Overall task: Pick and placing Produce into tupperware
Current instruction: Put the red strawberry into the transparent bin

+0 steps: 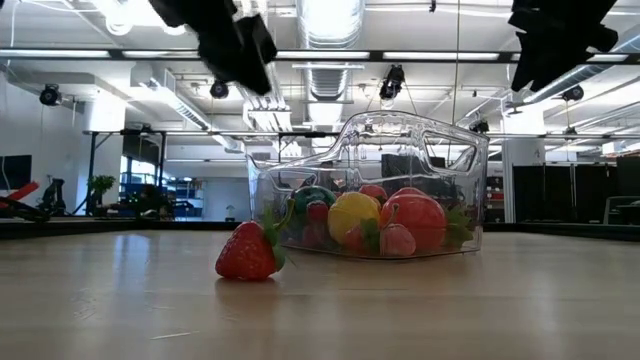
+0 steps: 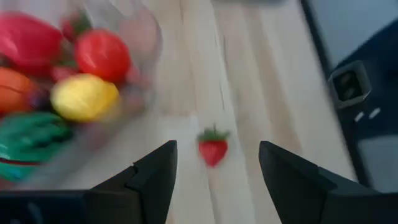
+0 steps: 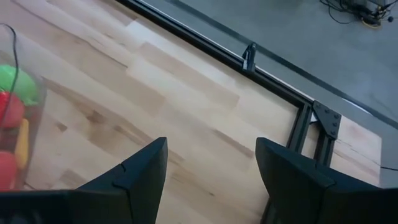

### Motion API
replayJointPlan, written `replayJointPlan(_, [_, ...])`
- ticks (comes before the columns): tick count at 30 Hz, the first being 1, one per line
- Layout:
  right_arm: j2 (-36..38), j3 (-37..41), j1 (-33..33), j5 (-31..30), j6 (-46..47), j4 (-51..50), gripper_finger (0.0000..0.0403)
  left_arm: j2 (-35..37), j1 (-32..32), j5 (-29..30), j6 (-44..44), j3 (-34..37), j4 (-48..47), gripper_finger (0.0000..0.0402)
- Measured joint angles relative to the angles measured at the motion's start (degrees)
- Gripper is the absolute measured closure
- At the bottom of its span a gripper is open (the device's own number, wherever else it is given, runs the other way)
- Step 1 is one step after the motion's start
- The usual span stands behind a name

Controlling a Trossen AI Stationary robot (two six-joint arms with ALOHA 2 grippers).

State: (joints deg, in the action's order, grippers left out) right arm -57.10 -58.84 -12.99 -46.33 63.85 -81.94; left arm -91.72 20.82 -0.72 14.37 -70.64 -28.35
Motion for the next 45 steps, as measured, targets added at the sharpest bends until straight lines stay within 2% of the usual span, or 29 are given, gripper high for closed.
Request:
replayJointPlan(5, [0.0,0.96,-0.01,0.23,-1.34,0.03,0.0165,-6.47,4.0,1.8,-1.45,-0.16,1.19,0.0189])
replayJointPlan(11, [0.0,1.02,-0.01,1.74,-3.34,0.13,0.0165,-11.6,5.07,2.91,0.09,-1.16,4.01,0.0189])
replayJointPlan(16, [0.0,1.02,-0.01,1.95,-3.91,0.14,0.0165,-12.0,5.05,5.43,2.25,-1.08,5.68,0.0189])
replayJointPlan(45, [0.0,1.02,-0.01,1.31,-6.03,0.16,0.0165,-15.9,4.64,5.88,3.28,0.22,8.63,0.0189])
